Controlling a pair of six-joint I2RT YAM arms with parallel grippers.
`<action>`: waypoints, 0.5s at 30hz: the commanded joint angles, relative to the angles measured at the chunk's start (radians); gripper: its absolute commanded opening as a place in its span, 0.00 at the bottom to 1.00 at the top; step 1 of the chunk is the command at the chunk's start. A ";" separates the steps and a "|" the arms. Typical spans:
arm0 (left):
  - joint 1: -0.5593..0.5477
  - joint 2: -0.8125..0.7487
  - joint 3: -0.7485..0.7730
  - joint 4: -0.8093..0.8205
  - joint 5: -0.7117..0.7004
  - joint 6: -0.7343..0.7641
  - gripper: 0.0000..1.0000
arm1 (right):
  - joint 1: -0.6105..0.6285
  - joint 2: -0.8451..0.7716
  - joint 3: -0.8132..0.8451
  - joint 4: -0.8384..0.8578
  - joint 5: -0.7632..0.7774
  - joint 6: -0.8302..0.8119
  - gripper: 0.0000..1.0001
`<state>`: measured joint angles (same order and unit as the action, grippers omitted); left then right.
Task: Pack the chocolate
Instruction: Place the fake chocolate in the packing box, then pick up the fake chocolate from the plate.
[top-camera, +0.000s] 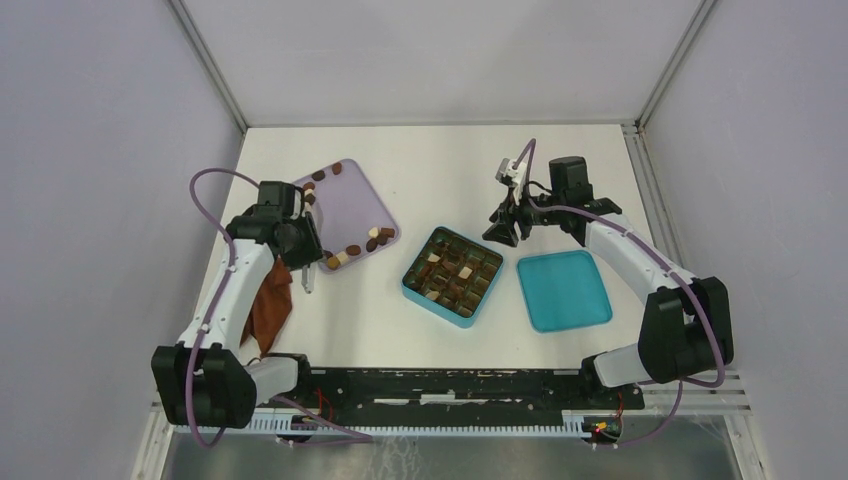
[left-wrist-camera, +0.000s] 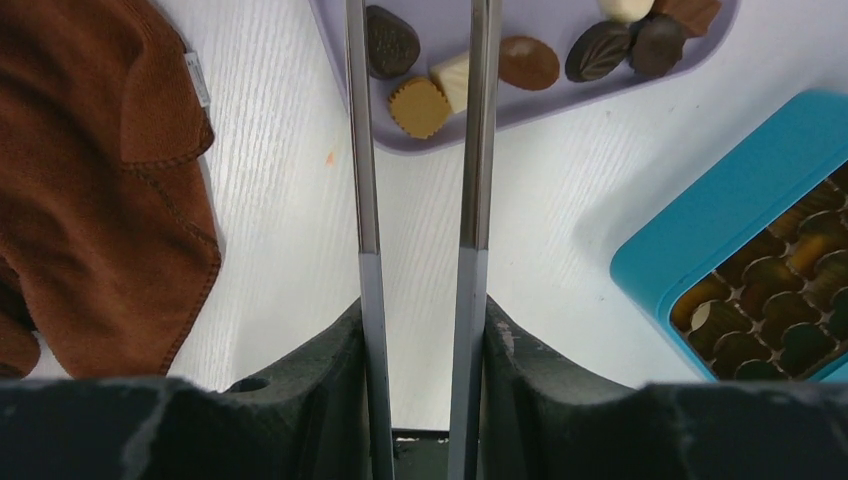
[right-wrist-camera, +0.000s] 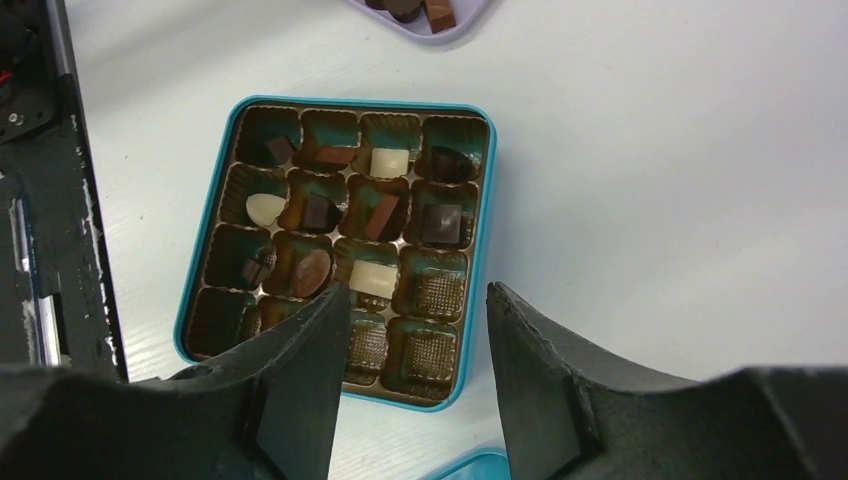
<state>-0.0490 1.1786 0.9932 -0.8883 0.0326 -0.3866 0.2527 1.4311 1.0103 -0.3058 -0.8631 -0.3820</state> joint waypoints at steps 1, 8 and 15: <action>0.003 0.002 0.014 -0.066 0.032 0.070 0.43 | -0.001 -0.030 -0.003 0.003 -0.069 -0.040 0.58; 0.003 0.038 0.021 -0.095 -0.009 0.088 0.44 | 0.003 -0.028 -0.002 -0.023 -0.089 -0.070 0.58; 0.003 0.093 0.027 -0.083 -0.030 0.094 0.44 | 0.003 -0.022 -0.002 -0.030 -0.090 -0.080 0.58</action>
<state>-0.0490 1.2591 0.9932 -0.9810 0.0242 -0.3405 0.2535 1.4292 1.0054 -0.3359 -0.9245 -0.4366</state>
